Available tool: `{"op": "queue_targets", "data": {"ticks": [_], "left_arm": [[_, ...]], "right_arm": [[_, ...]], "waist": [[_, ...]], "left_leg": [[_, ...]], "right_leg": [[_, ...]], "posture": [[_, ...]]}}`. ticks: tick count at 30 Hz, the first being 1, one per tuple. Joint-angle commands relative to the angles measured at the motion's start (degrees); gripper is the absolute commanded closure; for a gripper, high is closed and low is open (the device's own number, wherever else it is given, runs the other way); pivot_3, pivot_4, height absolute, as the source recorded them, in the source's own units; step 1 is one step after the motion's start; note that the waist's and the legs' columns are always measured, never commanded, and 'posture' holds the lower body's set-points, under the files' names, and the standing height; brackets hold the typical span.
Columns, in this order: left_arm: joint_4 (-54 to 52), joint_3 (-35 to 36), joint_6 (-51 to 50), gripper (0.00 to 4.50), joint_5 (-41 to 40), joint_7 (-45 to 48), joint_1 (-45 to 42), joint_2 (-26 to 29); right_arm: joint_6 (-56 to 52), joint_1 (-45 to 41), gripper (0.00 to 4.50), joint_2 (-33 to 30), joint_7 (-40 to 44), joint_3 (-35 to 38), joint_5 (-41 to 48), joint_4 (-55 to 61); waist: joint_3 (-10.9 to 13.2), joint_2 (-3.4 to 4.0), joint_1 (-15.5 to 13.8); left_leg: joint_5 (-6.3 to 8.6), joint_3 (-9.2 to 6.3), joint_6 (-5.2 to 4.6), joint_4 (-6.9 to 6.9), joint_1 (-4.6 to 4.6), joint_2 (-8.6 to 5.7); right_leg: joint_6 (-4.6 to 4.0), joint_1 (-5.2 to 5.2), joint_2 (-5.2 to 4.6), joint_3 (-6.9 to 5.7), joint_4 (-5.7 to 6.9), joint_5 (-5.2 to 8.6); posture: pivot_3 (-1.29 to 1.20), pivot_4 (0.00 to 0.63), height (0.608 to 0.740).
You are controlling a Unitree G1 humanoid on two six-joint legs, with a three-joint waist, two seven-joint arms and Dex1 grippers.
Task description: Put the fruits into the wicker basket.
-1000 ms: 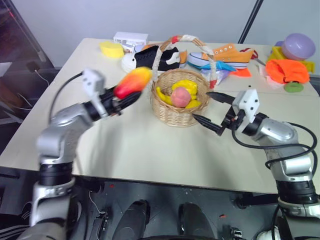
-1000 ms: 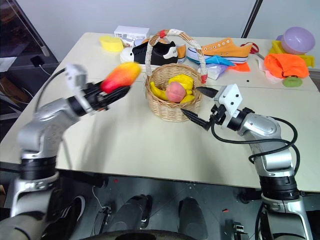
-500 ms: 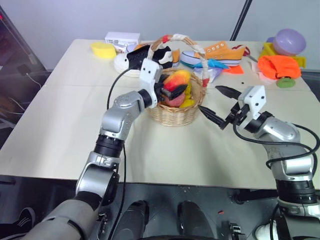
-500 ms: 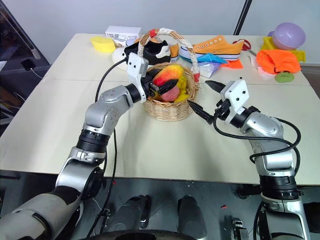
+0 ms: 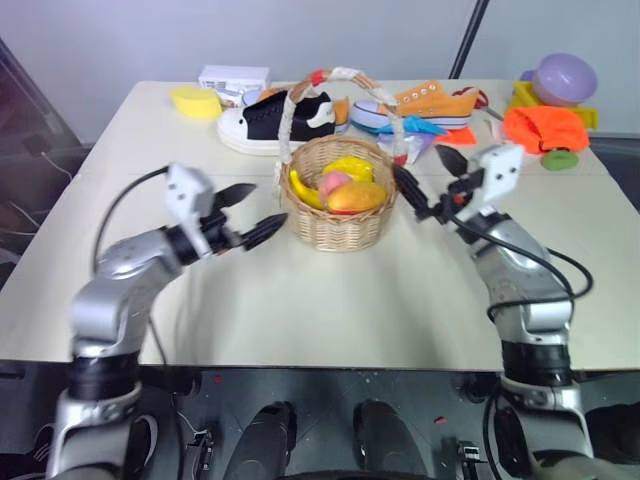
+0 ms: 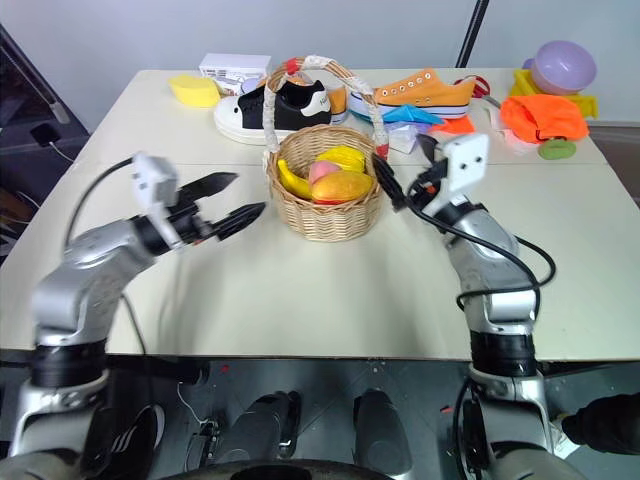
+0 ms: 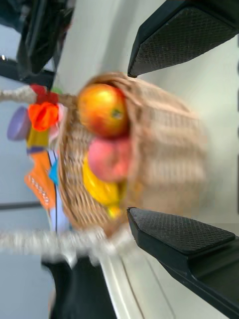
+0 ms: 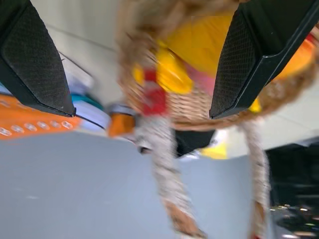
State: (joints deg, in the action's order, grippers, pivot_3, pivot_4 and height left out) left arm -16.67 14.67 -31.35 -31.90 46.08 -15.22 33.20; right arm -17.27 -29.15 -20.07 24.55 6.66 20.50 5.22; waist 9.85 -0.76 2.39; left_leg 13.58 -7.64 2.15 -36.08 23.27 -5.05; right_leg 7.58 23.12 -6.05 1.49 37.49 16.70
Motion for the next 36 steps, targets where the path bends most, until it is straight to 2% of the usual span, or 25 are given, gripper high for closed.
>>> {"op": "queue_targets", "data": {"ticks": [1,5,10,11,12,13,19,20,25,29,32,36], "left_arm": [[-4.03,8.8,2.49,0.03,-4.79,4.64,8.15,2.87],[-6.26,14.03,4.12,0.03,-7.54,4.35,14.82,2.87],[-8.06,14.78,6.16,0.03,-7.41,2.74,18.51,1.83],[-8.22,14.69,6.42,0.0,-7.47,2.29,18.75,1.63],[-8.38,14.52,6.65,0.0,-7.5,1.9,18.94,1.4],[-8.47,14.36,6.75,0.0,-7.69,1.58,19.05,1.2],[-7.82,11.99,7.81,0.0,-7.01,1.19,18.47,1.01],[-7.51,11.56,7.82,0.0,-6.97,1.21,17.96,1.1],[-5.94,8.83,8.31,0.0,-6.71,1.64,15.69,1.26],[-3.83,6.91,8.82,0.0,-6.35,1.95,13.13,1.2],[-2.47,5.45,8.65,0.0,-6.79,2.75,11.18,1.22],[0.65,0.63,9.02,0.0,-5.2,4.33,7.03,0.57]], "right_arm": [[1.69,-3.19,0.0,0.54,0.03,-0.4,-1.33,-3.52],[2.5,-5.28,0.0,0.84,1.35,-0.76,-1.55,-6.64],[3.85,-6.75,0.0,1.73,1.67,-0.83,-2.25,-10.4],[3.94,-7.0,0.52,1.85,1.79,-0.62,-2.0,-10.81],[4.32,-7.21,0.72,1.92,2.23,-0.38,-1.59,-11.1],[4.33,-7.46,1.17,2.23,2.22,0.13,-0.94,-11.23],[4.93,-6.56,4.21,1.7,2.7,-0.03,-1.87,-11.16],[5.17,-6.28,4.48,1.63,2.66,0.06,-2.0,-10.89],[4.97,-5.35,4.49,0.9,2.0,1.39,-1.65,-9.24],[5.79,-3.72,4.49,-1.41,4.98,3.56,0.83,-5.74],[6.01,-1.72,4.49,-5.29,6.99,7.31,2.56,-3.34],[6.61,4.57,4.49,-12.81,8.55,15.93,3.89,-0.92]], "waist": [[0.0,0.0,-0.02],[0.01,0.02,-0.81],[0.01,0.02,-1.45],[0.01,0.02,-1.44],[0.01,0.02,-1.43],[0.01,0.03,-1.41],[0.01,0.03,-1.28],[0.01,0.03,-1.31],[0.0,0.04,-1.37],[0.01,0.04,-1.45],[0.02,0.06,-1.64],[0.02,0.06,-2.19]], "left_leg": [[0.03,0.0,-0.06,0.0,0.0,0.02],[0.06,-0.01,-0.1,0.02,0.01,0.02],[0.1,0.01,-0.16,0.01,0.01,0.01],[0.1,0.01,-0.16,0.02,0.01,0.01],[0.1,0.01,-0.16,0.03,0.01,0.02],[0.1,0.01,-0.16,0.03,0.01,0.02],[0.1,0.02,-0.16,0.04,0.01,0.03],[0.1,0.02,-0.16,0.04,0.01,0.04],[0.1,0.02,-0.16,0.04,0.01,0.04],[0.1,0.02,-0.16,0.05,0.01,0.04],[0.1,0.02,-0.16,0.03,0.06,0.03],[0.12,-0.02,-0.2,0.03,0.07,0.0]], "right_leg": [[-0.01,0.02,0.01,0.0,-0.01,0.0],[-0.03,0.02,-0.01,-0.01,-0.05,-0.01],[-0.07,0.0,-0.01,0.0,-0.1,-0.03],[-0.07,0.0,-0.01,0.0,-0.11,-0.03],[-0.07,0.0,-0.01,0.0,-0.11,-0.03],[-0.07,0.01,0.0,0.0,-0.1,-0.04],[-0.09,0.03,0.01,0.0,-0.09,-0.05],[-0.09,0.03,0.03,0.0,-0.09,-0.05],[-0.09,0.03,0.03,0.0,-0.1,-0.05],[-0.09,0.03,0.04,-0.01,-0.09,-0.05],[-0.09,0.04,0.03,-0.01,-0.14,-0.05],[-0.09,-0.03,0.01,-0.07,-0.2,-0.05]], "posture": [[0.0,0.15,0.74],[0.0,0.15,0.74],[0.0,0.15,0.74],[0.0,0.15,0.74],[0.0,0.15,0.74],[0.0,0.15,0.74],[0.0,0.15,0.74],[0.0,0.15,0.74],[0.0,0.15,0.74],[0.0,0.15,0.74],[0.0,0.15,0.74],[0.0,0.15,0.74]]}}
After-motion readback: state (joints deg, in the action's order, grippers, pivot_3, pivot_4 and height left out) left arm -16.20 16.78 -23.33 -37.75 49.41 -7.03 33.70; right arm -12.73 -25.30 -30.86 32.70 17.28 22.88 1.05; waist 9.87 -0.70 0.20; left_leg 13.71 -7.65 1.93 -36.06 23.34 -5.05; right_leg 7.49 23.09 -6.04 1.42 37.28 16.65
